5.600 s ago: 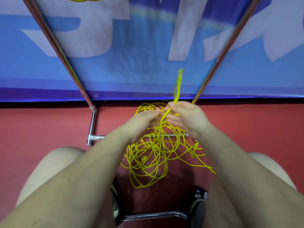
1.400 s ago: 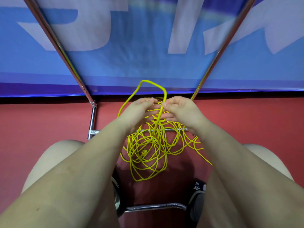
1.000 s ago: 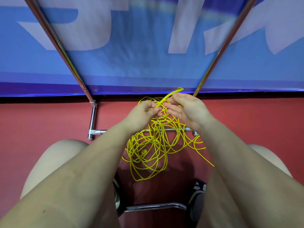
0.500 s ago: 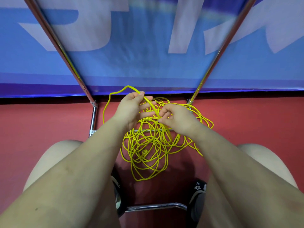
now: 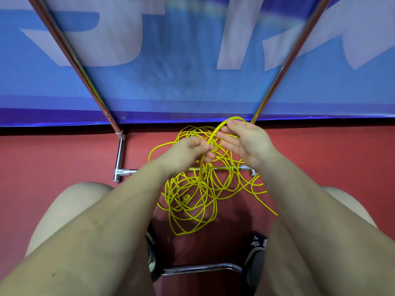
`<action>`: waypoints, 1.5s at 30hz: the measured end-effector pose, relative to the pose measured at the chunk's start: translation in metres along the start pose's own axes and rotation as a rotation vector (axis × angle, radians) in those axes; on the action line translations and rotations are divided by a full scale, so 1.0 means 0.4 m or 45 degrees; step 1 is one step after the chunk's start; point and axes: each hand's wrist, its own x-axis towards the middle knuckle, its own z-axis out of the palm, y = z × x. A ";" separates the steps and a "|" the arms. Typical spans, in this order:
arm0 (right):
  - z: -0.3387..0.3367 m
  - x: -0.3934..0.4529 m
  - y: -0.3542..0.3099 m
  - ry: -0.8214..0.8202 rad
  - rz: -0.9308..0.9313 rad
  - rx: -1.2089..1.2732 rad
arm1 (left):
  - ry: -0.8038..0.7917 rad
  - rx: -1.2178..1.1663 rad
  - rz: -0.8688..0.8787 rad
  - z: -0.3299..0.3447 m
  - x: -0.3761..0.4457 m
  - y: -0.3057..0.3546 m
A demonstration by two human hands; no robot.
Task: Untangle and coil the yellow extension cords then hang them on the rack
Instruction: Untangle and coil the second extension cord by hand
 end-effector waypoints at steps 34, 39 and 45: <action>-0.012 0.009 0.050 -0.225 -0.159 -0.984 | 0.323 -0.009 0.184 -0.022 0.005 0.012; -0.015 0.018 0.107 -0.388 -0.289 -1.496 | 0.344 -0.253 0.224 -0.042 -0.004 0.043; -0.017 0.014 0.104 -0.376 -0.337 -1.556 | 0.360 -0.561 0.154 -0.058 -0.004 0.057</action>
